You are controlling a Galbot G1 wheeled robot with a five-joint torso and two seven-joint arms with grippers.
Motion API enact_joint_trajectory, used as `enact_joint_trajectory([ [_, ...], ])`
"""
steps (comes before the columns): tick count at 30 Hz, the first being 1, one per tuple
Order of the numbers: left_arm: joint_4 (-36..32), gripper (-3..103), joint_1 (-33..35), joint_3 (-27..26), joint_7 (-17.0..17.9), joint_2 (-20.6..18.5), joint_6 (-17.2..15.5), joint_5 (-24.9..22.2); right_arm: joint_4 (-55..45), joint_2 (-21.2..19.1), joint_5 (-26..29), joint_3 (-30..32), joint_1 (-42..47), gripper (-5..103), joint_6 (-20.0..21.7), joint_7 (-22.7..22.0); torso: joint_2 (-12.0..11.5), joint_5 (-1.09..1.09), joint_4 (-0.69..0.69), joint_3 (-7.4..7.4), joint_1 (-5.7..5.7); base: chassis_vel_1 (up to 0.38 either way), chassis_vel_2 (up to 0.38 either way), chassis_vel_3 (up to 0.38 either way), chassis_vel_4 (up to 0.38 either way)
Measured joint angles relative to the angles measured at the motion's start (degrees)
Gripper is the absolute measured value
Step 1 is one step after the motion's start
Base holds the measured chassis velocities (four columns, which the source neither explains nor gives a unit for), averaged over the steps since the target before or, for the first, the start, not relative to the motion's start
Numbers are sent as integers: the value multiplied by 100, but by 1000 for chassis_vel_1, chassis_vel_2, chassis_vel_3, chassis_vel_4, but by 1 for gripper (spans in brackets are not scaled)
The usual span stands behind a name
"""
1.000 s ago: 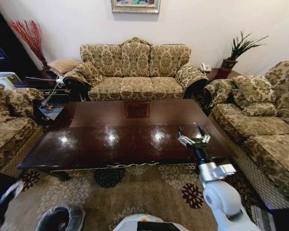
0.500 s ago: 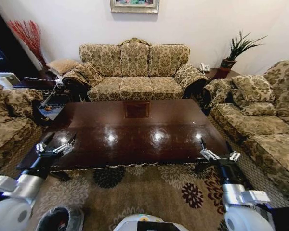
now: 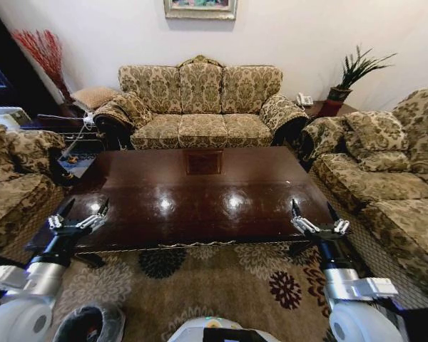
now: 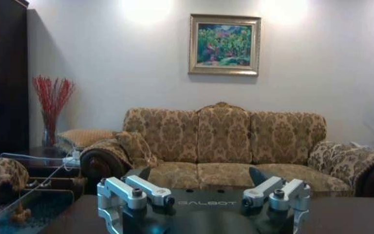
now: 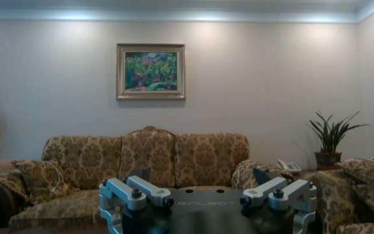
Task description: Move to the front of the table and place the trash on the table into the trash bin.
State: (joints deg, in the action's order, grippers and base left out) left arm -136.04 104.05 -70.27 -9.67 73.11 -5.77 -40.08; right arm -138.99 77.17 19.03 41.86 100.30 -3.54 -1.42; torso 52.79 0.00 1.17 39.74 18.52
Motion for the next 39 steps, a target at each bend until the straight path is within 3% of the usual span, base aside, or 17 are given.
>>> enact_joint_trajectory([
  [39,29,100,-2,-10,9,3,-15,-30,20,-6,-5,-10,-11,100,-5,-2,0,0,0,0,0,12,15,12,14],
])
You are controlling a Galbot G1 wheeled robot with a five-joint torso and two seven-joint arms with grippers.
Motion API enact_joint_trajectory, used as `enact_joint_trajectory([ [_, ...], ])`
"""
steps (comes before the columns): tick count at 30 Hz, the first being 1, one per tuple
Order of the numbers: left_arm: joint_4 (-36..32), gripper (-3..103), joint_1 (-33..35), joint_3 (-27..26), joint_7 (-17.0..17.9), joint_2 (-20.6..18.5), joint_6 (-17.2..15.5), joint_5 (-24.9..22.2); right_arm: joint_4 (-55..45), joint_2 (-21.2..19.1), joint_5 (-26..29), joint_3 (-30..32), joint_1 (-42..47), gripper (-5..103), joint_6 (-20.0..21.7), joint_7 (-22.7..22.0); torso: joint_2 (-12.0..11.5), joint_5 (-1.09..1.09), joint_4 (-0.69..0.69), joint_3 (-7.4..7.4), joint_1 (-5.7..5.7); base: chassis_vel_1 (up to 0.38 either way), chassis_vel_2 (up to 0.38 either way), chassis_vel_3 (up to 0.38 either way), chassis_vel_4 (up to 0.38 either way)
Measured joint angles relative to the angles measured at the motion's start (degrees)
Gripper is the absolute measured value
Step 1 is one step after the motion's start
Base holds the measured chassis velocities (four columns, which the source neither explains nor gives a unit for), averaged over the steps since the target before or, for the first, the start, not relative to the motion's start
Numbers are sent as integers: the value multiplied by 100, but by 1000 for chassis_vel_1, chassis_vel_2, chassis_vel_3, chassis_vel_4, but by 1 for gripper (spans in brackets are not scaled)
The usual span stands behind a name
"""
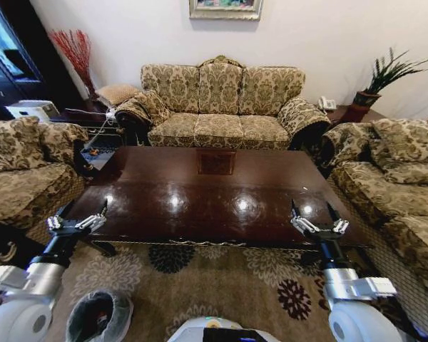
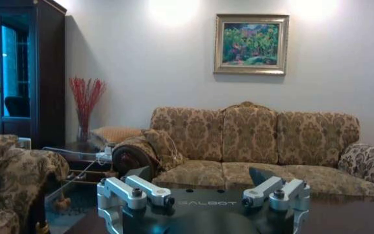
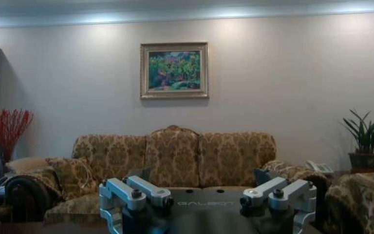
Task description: Move to the front of the table and place the trash on the table into the trash bin.
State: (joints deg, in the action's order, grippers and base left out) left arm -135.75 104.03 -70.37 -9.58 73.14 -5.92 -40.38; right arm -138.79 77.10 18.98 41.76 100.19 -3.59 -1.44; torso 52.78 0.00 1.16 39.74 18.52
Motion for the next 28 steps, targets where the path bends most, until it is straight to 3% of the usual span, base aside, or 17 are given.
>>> enact_joint_trajectory([
  [28,1,100,0,0,0,0,0,-1,1,0,0,0,0,100,0,0,0,0,0,0,0,0,0,0,0],
])
